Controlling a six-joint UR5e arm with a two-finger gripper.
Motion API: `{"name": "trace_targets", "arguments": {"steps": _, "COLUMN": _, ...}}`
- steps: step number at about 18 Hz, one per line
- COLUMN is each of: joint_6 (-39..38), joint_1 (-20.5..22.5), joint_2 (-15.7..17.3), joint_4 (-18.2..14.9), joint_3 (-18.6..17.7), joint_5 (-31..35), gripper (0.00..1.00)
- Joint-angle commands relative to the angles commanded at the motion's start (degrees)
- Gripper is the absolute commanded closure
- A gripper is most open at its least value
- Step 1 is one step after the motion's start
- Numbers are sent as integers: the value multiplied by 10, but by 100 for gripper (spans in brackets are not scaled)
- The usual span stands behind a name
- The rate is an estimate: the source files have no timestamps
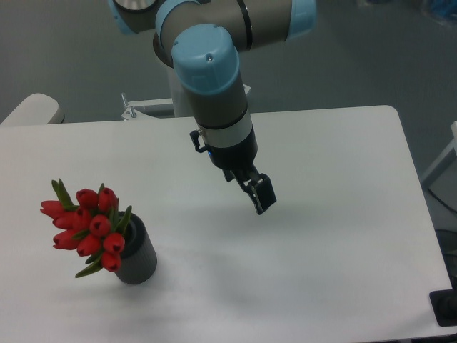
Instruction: Pick up the flowers from the vase
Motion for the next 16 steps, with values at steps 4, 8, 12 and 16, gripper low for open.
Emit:
{"name": "trace_targets", "arguments": {"steps": 4, "joint_6": 0, "joint_1": 1, "joint_2": 1, "joint_4": 2, "joint_3": -3, "joint_5": -8, "gripper": 0}}
{"name": "trace_targets", "arguments": {"steps": 8, "joint_6": -9, "joint_1": 12, "joint_2": 3, "joint_4": 4, "joint_3": -9, "joint_5": -78, "gripper": 0}}
{"name": "trace_targets", "arguments": {"steps": 12, "joint_6": -35, "joint_1": 36, "joint_2": 6, "joint_4": 4, "joint_3": -19, "joint_5": -188, "gripper": 0}}
{"name": "trace_targets", "arguments": {"steps": 16, "joint_6": -52, "joint_1": 40, "joint_2": 7, "joint_4": 5, "joint_3": -39, "joint_5": -258, "gripper": 0}}
